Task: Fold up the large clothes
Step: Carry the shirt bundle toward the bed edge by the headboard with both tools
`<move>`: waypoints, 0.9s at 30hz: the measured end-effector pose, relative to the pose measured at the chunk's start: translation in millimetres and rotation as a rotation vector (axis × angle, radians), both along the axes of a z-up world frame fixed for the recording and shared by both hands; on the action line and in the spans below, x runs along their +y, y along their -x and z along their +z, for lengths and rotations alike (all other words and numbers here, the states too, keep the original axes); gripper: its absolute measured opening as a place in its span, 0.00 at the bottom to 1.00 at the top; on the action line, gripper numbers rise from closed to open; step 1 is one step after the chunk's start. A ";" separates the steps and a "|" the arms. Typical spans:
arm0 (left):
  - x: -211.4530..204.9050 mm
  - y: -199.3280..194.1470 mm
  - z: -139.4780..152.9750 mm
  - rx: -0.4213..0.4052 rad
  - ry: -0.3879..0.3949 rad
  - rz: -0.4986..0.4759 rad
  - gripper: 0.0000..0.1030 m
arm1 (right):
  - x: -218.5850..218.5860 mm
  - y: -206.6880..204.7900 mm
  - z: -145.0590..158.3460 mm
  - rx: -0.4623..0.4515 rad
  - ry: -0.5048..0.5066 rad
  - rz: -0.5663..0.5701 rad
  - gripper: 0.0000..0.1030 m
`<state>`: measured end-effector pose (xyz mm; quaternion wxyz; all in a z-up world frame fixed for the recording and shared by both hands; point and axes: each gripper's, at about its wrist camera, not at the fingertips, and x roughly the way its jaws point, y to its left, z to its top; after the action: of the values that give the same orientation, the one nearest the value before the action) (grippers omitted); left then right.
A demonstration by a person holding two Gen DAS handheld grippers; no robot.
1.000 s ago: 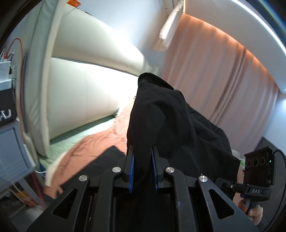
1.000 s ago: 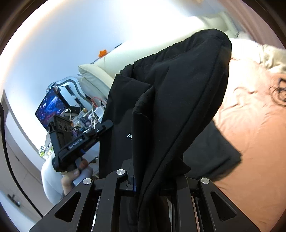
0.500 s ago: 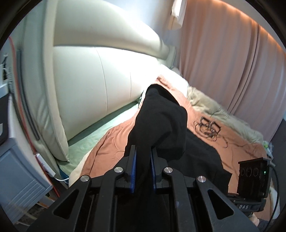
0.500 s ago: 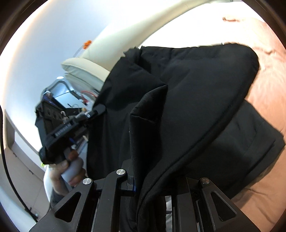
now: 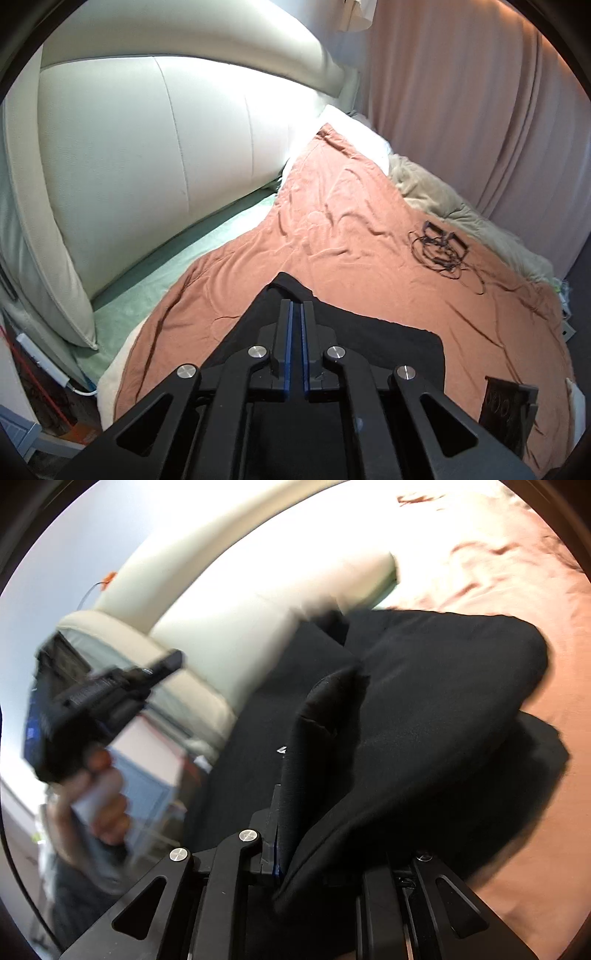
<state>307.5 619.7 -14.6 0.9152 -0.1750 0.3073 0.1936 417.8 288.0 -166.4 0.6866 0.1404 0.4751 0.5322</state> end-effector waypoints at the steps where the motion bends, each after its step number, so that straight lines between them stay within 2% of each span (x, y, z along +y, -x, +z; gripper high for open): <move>1: -2.3 -0.6 -2.1 0.020 -0.005 0.008 0.06 | -5.7 -0.5 -7.3 0.023 -0.005 -0.022 0.15; 4: -2.9 8.1 -23.1 0.106 0.050 0.041 0.06 | -13.2 4.9 -15.1 0.045 -0.012 -0.021 0.15; 8: -13.4 36.3 -48.0 0.175 0.101 0.051 0.06 | -8.2 0.7 -13.6 0.085 0.003 0.006 0.17; 12: -20.5 63.0 -63.9 0.177 0.137 0.092 0.07 | -5.7 -5.6 -13.4 0.087 0.046 0.026 0.21; 14: -23.4 76.3 -66.7 0.168 0.156 0.113 0.16 | -0.6 -2.5 -14.0 0.083 0.068 0.031 0.22; 15: -25.0 80.3 -67.1 0.161 0.159 0.119 0.33 | 5.1 -9.6 -9.3 0.084 0.081 0.029 0.23; 16: -27.4 85.1 -67.4 0.150 0.158 0.127 0.60 | 4.3 -11.2 -9.2 0.085 0.089 0.026 0.24; 18: -33.5 97.9 -66.1 0.107 0.147 0.146 0.82 | 3.8 -14.0 -9.5 0.080 0.107 0.018 0.26; 20: -38.0 106.9 -66.1 0.085 0.142 0.168 0.82 | 1.9 -15.8 -10.1 0.073 0.114 0.012 0.29; 22: -42.4 116.9 -70.3 0.065 0.146 0.195 0.82 | -2.1 -17.8 -16.2 0.058 0.154 -0.014 0.40; 24: -46.5 123.2 -78.0 0.066 0.139 0.222 0.82 | -5.8 -22.3 -22.8 0.059 0.187 -0.057 0.47; 27: -50.6 128.1 -96.2 0.090 0.152 0.231 0.82 | -11.5 -27.4 -31.4 0.064 0.209 -0.072 0.49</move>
<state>179.4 569.1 -110.8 0.8563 -0.2690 0.3394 0.2815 445.2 276.6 -197.8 0.7007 0.1021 0.5444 0.4498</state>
